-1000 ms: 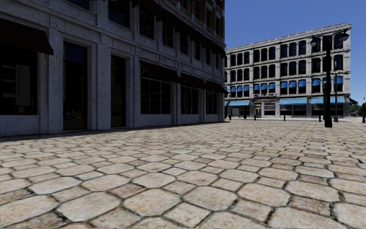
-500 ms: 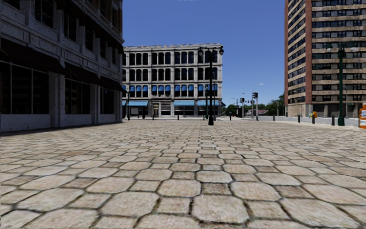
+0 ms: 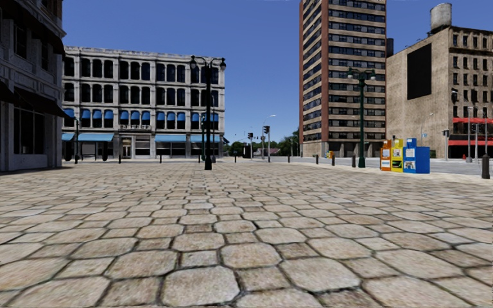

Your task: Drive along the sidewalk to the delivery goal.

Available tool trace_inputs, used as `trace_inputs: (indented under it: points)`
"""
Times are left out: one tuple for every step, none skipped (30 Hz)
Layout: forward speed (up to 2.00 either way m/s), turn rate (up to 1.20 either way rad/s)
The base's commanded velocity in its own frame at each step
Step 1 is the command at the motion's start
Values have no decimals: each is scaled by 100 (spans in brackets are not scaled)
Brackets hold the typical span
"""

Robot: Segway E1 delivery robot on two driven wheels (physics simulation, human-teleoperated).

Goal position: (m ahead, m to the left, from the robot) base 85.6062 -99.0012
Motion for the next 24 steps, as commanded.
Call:
trace_inputs:
  points:
    - [200,0]
    - [200,0]
    - [200,0]
    - [200,0]
    - [200,0]
    - [200,0]
    - [200,0]
    - [200,0]
    - [200,0]
    - [200,0]
    - [200,0]
    - [200,0]
    - [200,0]
    - [200,0]
    - [200,0]
    - [200,0]
    - [200,0]
    - [200,0]
    - [200,0]
    - [200,0]
    - [200,0]
    - [200,0]
    - [197,0]
    - [183,0]
